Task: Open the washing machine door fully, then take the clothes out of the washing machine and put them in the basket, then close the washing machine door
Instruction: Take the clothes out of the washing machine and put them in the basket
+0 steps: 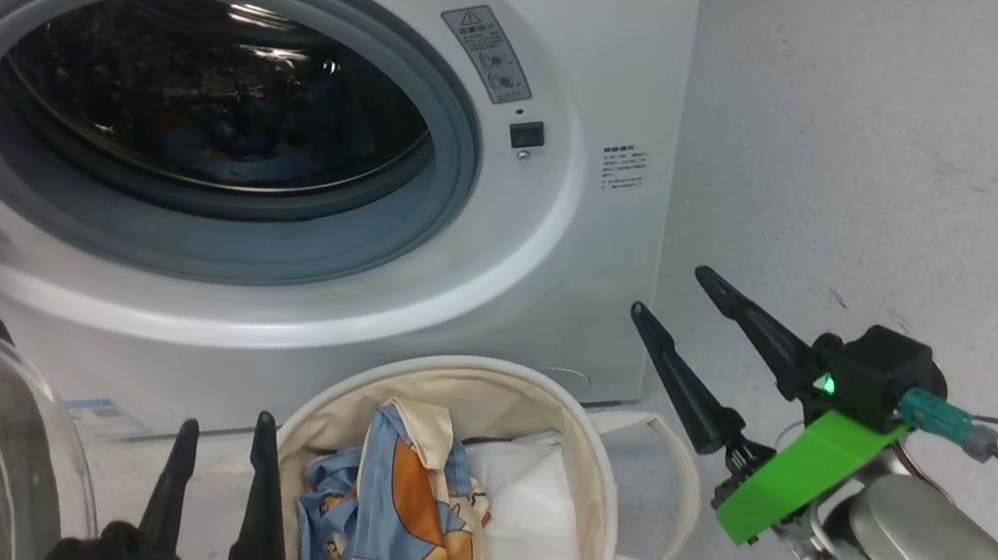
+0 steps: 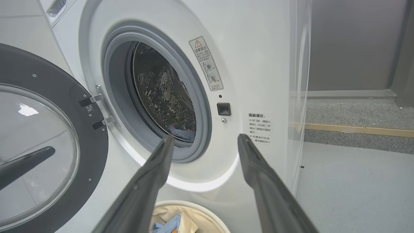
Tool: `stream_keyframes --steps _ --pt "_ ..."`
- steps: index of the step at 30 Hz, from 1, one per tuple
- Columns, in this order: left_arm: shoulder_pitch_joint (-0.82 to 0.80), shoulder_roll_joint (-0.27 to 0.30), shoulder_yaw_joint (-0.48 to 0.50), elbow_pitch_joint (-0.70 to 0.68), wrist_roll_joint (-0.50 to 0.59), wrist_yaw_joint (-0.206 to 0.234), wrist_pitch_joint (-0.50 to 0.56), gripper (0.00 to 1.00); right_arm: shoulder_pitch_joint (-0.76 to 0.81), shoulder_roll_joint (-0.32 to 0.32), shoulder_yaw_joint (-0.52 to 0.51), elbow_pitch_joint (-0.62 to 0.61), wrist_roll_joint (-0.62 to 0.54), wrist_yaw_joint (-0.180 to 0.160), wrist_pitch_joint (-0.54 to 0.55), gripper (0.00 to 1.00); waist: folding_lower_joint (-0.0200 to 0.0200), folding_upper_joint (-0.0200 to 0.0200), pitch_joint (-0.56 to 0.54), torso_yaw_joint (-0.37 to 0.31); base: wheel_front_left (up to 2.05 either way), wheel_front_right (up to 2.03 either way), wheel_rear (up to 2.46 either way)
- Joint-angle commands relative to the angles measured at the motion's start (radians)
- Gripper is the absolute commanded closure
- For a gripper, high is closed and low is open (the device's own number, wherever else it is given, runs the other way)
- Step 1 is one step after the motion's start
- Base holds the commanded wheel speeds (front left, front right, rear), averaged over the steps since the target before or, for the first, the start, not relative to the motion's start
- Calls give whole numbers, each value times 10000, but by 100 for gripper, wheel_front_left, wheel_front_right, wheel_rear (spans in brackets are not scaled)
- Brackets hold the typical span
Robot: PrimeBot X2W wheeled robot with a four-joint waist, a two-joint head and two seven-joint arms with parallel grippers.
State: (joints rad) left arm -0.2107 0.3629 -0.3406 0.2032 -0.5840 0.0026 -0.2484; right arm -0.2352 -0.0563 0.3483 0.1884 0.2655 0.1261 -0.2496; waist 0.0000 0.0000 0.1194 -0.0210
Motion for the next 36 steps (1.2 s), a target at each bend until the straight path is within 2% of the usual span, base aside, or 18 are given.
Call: stream_keyframes --steps 1,9,22,26,36 --pt "-337 378 479 -460 53 120 -39 0 -58 61 204 -282 5 46 -122 0 0 0 40 4 0 0 0" --pt "-157 402 522 -1161 -14 394 123 0 -183 61 203 -75 176 46 -122 0 0 0 250 -93 0 0 0" --pt "-532 396 378 -1023 102 385 123 0 -289 61 234 -62 243 46 -122 0 0 0 509 -270 0 0 0" --pt "-1388 322 268 -205 171 183 157 0 -371 61 332 -168 253 46 -122 0 0 0 842 -454 0 0 0" --pt "-4471 304 64 3088 643 -371 154 0 -441 61 425 -547 89 46 -122 0 0 0 1744 -1266 0 0 0"
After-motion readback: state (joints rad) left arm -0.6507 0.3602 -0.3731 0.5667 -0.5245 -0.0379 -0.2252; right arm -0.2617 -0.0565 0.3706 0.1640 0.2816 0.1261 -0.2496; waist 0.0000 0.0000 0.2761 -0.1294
